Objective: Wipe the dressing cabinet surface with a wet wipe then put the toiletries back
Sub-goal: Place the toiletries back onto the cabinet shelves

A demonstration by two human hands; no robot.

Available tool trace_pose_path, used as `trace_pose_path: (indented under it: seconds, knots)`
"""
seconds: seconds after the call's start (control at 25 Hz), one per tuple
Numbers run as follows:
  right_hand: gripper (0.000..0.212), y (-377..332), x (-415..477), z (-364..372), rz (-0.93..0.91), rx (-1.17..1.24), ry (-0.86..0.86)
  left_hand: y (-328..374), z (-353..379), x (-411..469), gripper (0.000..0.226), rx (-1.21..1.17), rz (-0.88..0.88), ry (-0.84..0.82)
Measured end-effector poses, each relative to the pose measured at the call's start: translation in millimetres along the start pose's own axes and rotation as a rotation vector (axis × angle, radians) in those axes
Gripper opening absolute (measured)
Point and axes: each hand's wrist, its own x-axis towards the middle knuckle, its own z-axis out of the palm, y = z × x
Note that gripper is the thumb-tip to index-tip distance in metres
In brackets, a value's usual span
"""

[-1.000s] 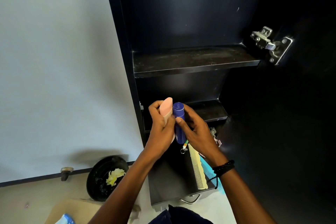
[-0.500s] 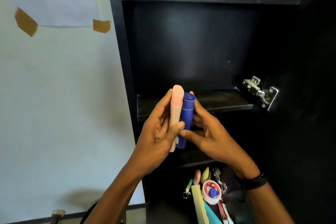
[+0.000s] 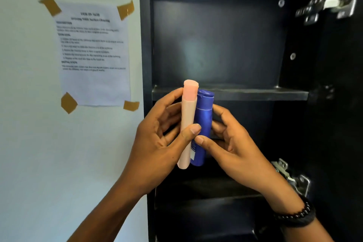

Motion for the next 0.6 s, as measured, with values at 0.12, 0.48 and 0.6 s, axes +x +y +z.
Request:
trace_pose_path:
  seconds: [0.12, 0.48, 0.6]
  knots:
    - [0.058, -20, 30, -9, -0.086, -0.014, 0.026, 21, -4, 27, 0.057, -0.002, 0.094, 0.037]
    - [0.041, -56, 109, -34, -0.140, 0.041, 0.093, 35, -4, 101, 0.045, 0.090, 0.216, 0.099]
    - [0.043, -57, 129, -38, -0.117, -0.012, 0.126, 21, -1, 117, 0.044, 0.114, 0.146, 0.141]
